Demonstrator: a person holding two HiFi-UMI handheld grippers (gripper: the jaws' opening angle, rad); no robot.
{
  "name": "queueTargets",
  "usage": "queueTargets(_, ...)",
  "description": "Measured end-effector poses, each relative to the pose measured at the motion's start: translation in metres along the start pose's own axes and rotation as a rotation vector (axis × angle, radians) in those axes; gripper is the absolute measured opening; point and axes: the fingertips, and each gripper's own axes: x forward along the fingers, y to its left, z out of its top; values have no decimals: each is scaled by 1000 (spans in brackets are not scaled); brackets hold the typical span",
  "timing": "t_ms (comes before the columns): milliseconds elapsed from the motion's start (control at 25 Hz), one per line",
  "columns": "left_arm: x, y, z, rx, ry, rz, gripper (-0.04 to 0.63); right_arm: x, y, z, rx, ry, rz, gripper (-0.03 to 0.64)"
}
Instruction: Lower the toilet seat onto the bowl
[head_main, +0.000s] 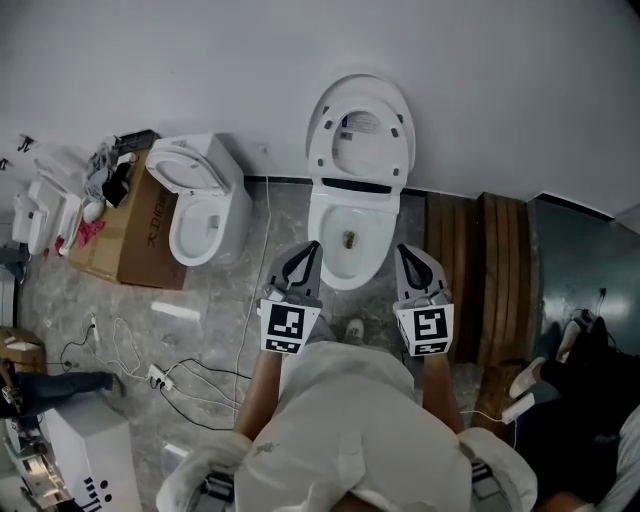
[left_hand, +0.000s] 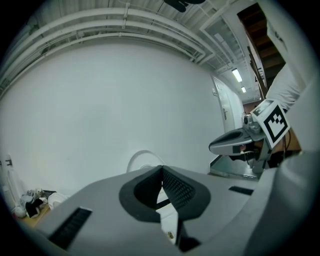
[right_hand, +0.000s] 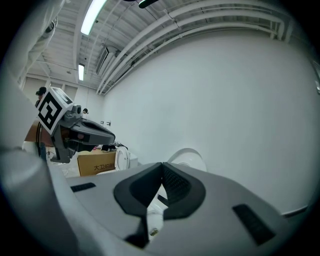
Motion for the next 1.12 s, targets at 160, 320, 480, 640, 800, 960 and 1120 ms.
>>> queueTargets(160, 18, 8, 1, -1, -4, 3, 15, 18, -9, 2, -13, 1, 9, 8)
queueTargets(320, 37, 16, 1, -9, -5, -9, 15, 35, -19, 3, -18, 11, 3, 8)
queueTargets(480, 59, 29, -1, -11, -15, -29, 15, 52, -24, 6, -18, -2, -15, 8)
queueTargets(640, 89, 46, -4, -30, -14, -62, 15, 76, -33, 6, -18, 21, -43, 8)
queueTargets(800, 121, 65, -4, -42, -12, -103, 15, 108, -46, 7, -11, 43, -76, 8)
queueTargets(960, 147, 83, -5, -46, -9, -149, 15, 136, -54, 9, -13, 62, -110, 8)
queueTargets(1120, 174, 100, -11, -52, 4, -202, 15, 167, -60, 10, -18, 82, -144, 8)
